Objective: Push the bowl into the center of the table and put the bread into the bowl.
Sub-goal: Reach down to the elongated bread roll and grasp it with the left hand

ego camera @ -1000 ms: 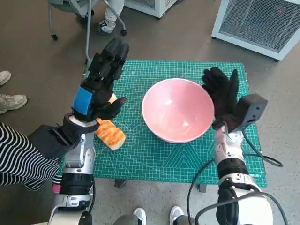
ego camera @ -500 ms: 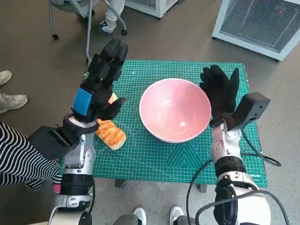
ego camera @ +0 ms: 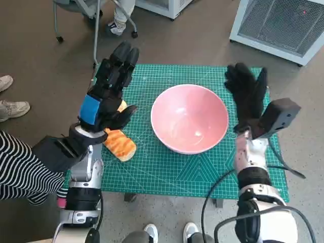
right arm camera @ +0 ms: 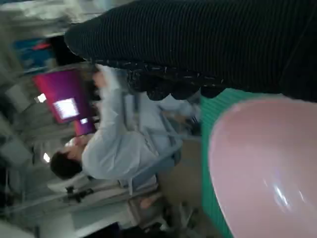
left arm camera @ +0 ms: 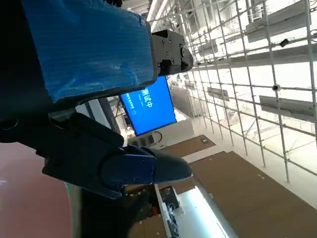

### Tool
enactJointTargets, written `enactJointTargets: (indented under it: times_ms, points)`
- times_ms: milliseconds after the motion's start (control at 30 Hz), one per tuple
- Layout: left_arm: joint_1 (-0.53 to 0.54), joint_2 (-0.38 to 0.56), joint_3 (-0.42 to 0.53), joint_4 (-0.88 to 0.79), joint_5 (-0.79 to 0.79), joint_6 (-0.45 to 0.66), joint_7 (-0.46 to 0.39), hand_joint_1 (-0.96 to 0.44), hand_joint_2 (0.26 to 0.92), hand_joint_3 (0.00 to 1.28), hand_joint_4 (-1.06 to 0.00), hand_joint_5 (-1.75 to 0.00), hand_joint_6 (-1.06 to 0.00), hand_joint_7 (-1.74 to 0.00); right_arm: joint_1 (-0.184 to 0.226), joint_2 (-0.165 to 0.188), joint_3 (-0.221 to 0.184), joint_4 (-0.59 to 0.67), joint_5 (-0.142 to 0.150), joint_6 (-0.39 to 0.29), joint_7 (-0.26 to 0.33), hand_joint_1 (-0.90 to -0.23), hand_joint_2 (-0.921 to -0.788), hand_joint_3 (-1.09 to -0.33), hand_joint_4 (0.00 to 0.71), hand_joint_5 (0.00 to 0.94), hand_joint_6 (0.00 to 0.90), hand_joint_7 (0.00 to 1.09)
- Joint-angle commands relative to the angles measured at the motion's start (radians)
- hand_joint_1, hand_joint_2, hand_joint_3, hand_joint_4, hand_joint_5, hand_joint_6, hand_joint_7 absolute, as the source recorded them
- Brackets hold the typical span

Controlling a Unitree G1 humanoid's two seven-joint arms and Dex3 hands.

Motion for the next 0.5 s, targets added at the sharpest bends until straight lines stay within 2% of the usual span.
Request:
enactJointTargets:
  times_ms: [33, 133, 267, 500]
  points:
    - [-0.025, -0.012, -0.005, 0.011, -0.016, 0.004, -0.007, -0.71, 0.921, 0.34, -0.09, 0.00, -0.01, -0.27, 0.001, -0.024, 0.037, -0.060, -0.023, -0.094, 0.024, -0.743, -0.921, -0.885, 0.118, 0.031, 0.055, 0.39]
    - [-0.041, -0.017, -0.007, 0.022, -0.022, 0.004, -0.015, -0.71, 0.921, 0.33, -0.09, 0.00, -0.01, -0.27, 0.008, -0.026, 0.059, -0.121, -0.017, -0.152, 0.058, -0.757, -0.921, -0.861, 0.138, 0.029, 0.050, 0.43]
    - [-0.066, -0.021, -0.011, 0.033, -0.032, 0.008, -0.027, -0.71, 0.921, 0.34, -0.09, 0.00, 0.00, -0.27, 0.035, -0.024, 0.086, -0.233, 0.003, -0.191, 0.103, -0.776, -0.921, -0.844, 0.151, 0.018, 0.024, 0.50]
    - [-0.103, -0.024, -0.017, 0.022, -0.042, 0.027, -0.042, -0.73, 0.921, 0.35, -0.10, -0.01, 0.00, -0.29, 0.107, -0.017, 0.132, -0.462, 0.030, -0.181, 0.140, -0.803, -0.921, -0.833, 0.165, 0.017, 0.013, 0.55]
